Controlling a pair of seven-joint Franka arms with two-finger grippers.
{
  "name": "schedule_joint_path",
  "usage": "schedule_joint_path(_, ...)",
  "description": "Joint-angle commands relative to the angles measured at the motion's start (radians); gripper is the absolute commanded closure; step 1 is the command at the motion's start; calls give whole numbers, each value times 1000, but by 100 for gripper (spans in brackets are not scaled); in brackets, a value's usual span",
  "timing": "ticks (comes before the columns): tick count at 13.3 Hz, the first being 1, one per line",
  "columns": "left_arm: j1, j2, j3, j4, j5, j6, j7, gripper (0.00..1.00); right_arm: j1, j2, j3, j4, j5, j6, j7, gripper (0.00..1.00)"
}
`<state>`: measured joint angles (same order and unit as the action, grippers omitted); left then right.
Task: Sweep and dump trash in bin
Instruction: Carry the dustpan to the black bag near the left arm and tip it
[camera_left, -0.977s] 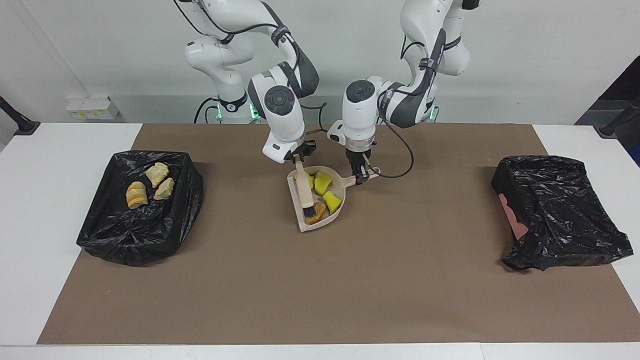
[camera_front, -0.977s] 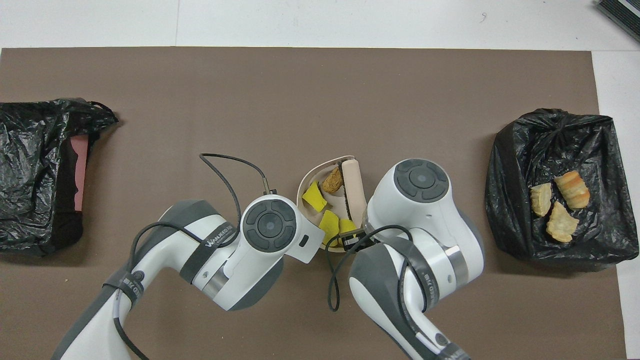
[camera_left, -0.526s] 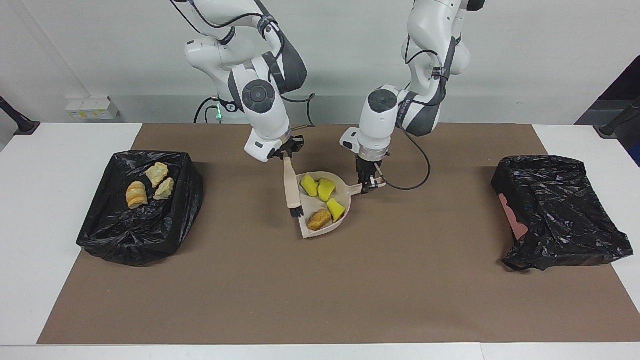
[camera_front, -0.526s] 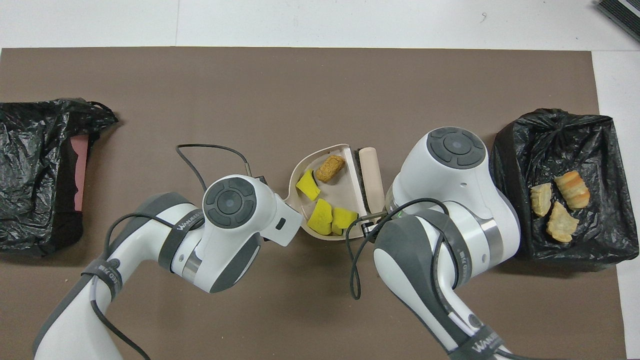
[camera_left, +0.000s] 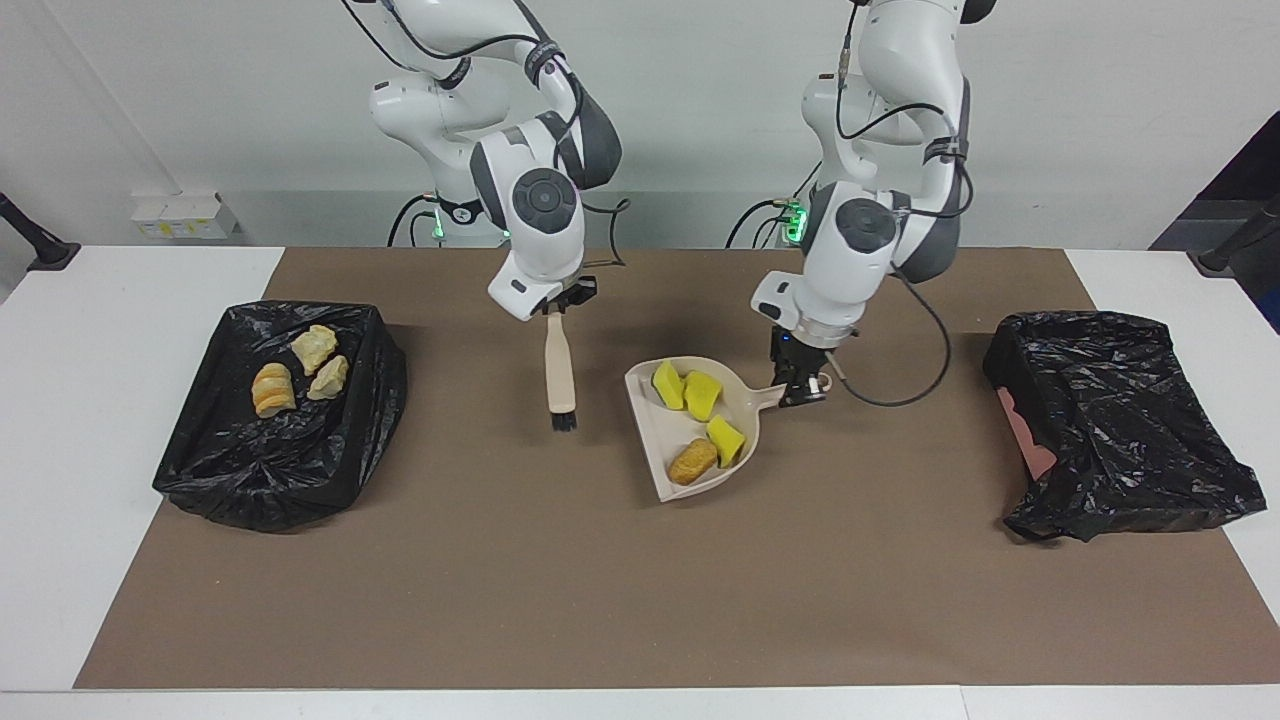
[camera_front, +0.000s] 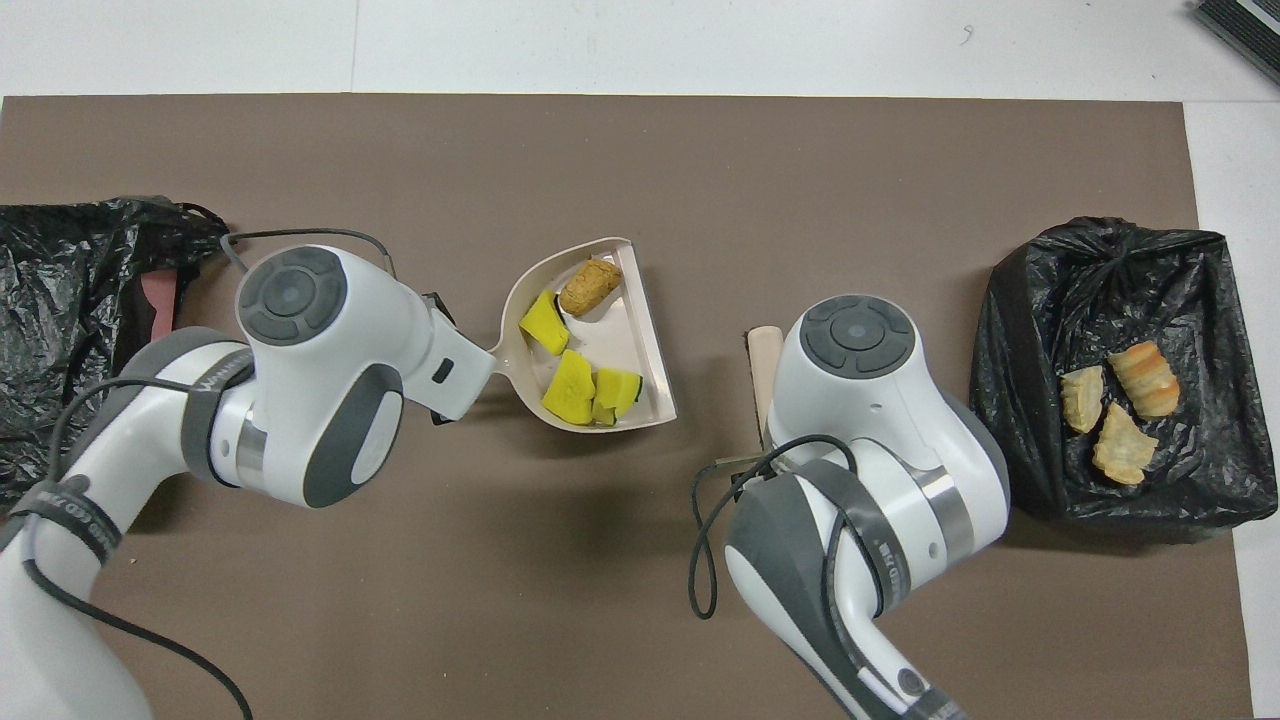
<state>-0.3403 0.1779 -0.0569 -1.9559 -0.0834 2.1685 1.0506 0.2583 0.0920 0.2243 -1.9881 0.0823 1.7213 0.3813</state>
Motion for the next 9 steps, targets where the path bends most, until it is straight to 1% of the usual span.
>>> schedule_joint_path(1, 70, 6, -8, 101, -64, -117, 104, 100, 77, -72, 9, -92, 89, 84, 76, 100)
schedule_joint_path(3, 136, 3, -9, 162, -70, -203, 170, 100, 169, -52, 9, -112, 99, 139, 209, 100)
schedule_joint_path(4, 158, 2, -6, 193, -70, -243, 195, 100, 200, -48, 9, -123, 100, 171, 231, 100)
schedule_joint_path(5, 200, 3, -9, 219, -68, -278, 233, 100, 231, -31, 9, -124, 100, 184, 247, 100)
schedule_joint_path(7, 257, 3, -1, 273, -65, -346, 305, 100, 281, -2, 9, -124, 100, 196, 278, 100)
schedule_joint_path(9, 323, 6, 0, 304, -58, -384, 377, 100, 289, -9, 9, -146, 103, 184, 268, 100)
